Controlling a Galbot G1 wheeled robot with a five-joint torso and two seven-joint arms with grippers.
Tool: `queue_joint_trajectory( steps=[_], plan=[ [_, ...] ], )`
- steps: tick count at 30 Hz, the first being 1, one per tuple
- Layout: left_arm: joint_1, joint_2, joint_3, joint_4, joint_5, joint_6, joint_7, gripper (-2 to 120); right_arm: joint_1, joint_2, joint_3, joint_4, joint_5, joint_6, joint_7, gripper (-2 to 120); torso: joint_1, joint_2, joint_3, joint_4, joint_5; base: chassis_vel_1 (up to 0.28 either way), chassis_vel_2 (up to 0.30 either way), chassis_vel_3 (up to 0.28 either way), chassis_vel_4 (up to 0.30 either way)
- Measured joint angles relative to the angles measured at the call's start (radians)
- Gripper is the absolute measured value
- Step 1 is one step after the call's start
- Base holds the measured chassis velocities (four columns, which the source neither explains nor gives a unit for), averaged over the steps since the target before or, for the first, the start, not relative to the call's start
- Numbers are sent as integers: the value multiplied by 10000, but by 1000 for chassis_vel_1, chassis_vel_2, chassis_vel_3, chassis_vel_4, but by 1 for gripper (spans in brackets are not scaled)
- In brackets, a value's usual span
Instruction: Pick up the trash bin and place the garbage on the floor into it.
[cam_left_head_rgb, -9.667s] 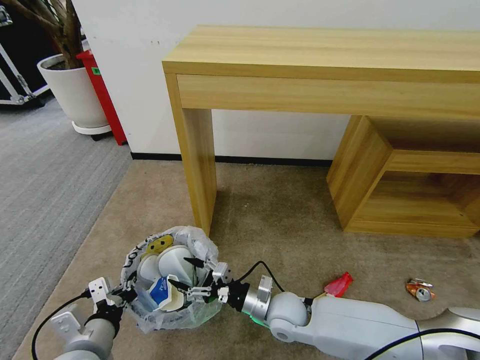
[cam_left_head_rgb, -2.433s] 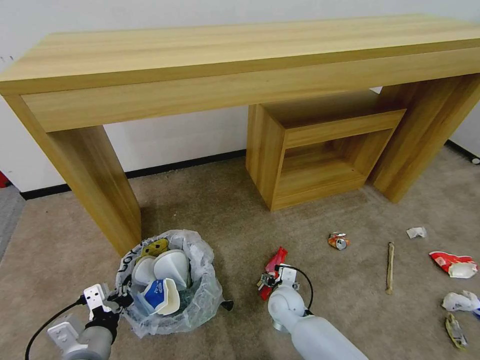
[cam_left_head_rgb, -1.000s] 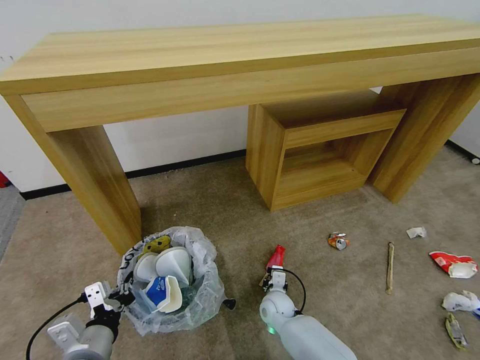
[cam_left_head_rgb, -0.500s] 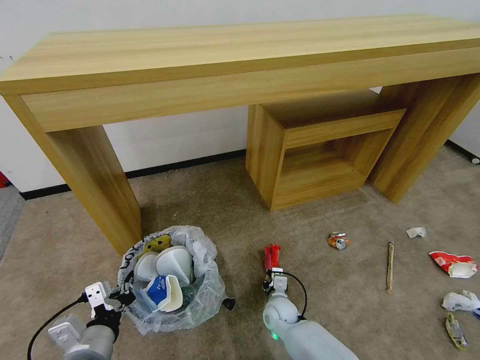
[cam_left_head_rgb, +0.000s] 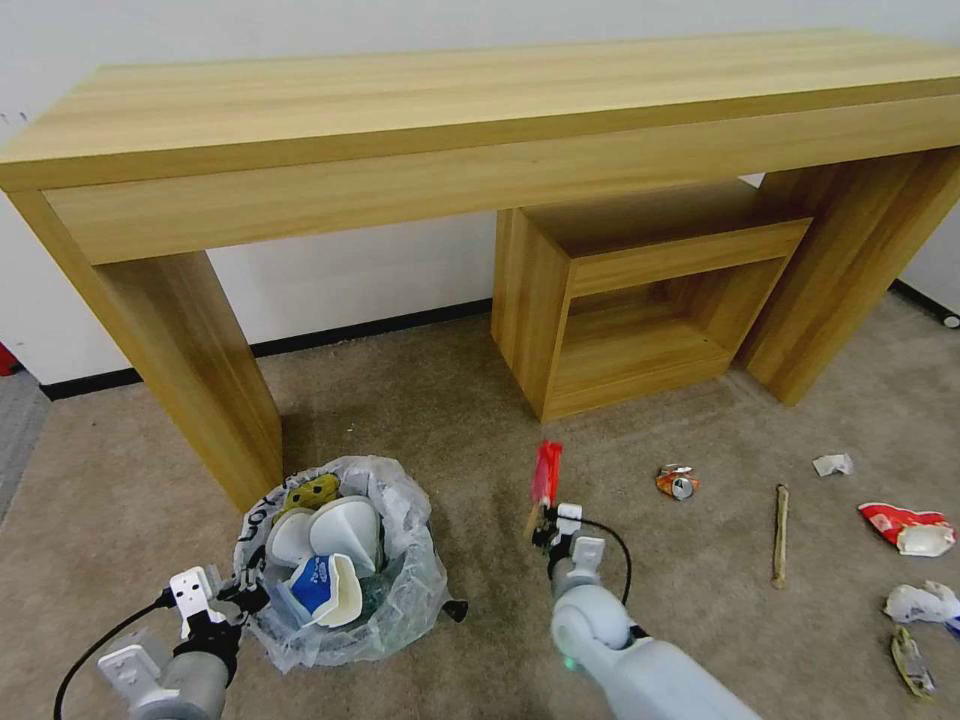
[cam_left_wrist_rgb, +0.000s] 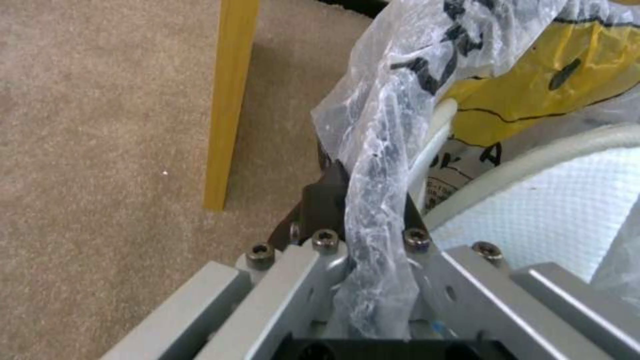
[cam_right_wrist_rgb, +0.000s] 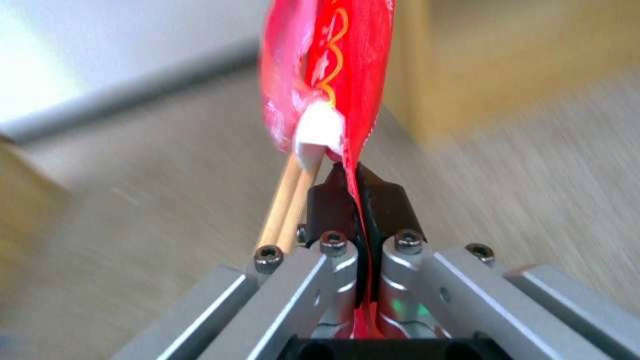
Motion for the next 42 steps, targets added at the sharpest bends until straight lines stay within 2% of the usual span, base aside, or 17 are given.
queue_joint_trajectory(
  steps=[1, 4, 9, 12, 14, 19, 25, 33, 42],
  plan=[
    [15, -6, 11, -8, 14, 11, 0, 1, 18, -269, -35, 673, 0, 217, -260, 0, 0, 0, -1, 1, 9, 0, 0, 0, 0],
    [72, -24, 12, -90, 61, 32, -2, 1, 327, -855, -249, 2089, 123, 470, -873, 0, 0, 0, -1, 3, 5, 0, 0, 0, 0],
    [145, -64, 12, -207, 106, 45, -5, 1, 1044, -1472, -948, 3182, 515, 785, -1517, 0, 0, 1, -1, 4, 4, 0, 0, 0, 0],
    [150, -105, 14, -301, 135, 67, -6, 1, 1921, -2059, -1897, 3691, 761, 1167, -2118, 0, 0, 0, -1, 4, 5, 0, 0, 0, 0],
    [150, -116, 15, -316, 143, 70, -6, 1, 2118, -2148, -2119, 3706, 774, 1225, -2208, 0, 0, 0, -1, 3, 6, 0, 0, 0, 0],
    [145, -203, 56, -400, 232, 86, -10, 1, 3292, -2400, -3607, 3624, 774, 1482, -2451, 0, 0, 0, 0, 4, 5, 0, 0, 0, 0],
    [213, -328, 73, -547, 330, 98, -10, 1, 3923, -2329, -4927, 3207, 663, 1564, -2473, 0, 0, 0, -1, 3, 6, 0, 0, 0, 0],
    [253, -483, 84, -630, 464, 99, 13, 1, 4477, -2009, -6343, 2596, 291, 1679, -2456, 0, 0, 0, 0, 3, 4, 0, 0, 0, 0],
    [232, -616, 104, -632, 556, 100, 52, 1, 4791, -1735, -7476, 2061, -215, 1803, -2503, 0, 0, 0, 0, 3, 4, 0, 0, 0, 0]
  ],
)
